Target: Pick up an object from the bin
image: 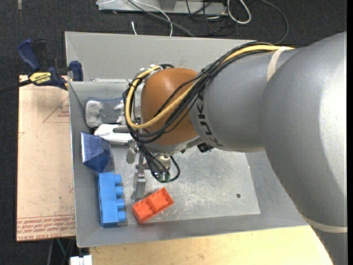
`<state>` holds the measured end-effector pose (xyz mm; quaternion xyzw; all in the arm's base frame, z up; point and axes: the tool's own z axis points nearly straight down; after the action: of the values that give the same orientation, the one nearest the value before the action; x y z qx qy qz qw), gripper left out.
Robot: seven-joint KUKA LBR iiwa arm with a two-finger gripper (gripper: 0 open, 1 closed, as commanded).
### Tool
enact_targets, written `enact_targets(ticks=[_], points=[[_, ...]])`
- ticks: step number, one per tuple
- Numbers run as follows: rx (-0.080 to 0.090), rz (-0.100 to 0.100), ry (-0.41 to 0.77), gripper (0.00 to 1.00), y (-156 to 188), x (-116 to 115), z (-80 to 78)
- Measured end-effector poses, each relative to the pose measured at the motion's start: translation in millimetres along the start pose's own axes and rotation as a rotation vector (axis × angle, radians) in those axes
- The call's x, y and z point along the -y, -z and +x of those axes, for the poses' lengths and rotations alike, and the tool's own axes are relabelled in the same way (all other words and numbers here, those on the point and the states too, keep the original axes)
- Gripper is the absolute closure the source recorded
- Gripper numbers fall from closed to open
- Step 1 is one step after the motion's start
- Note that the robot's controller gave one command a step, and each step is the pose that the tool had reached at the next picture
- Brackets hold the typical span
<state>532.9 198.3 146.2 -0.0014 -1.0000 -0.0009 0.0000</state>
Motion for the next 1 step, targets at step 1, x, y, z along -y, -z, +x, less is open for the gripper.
enact_targets(ticks=[1], points=[[0.0, 0.0, 0.0, 0.0, 0.0, 0.0, 0.0]])
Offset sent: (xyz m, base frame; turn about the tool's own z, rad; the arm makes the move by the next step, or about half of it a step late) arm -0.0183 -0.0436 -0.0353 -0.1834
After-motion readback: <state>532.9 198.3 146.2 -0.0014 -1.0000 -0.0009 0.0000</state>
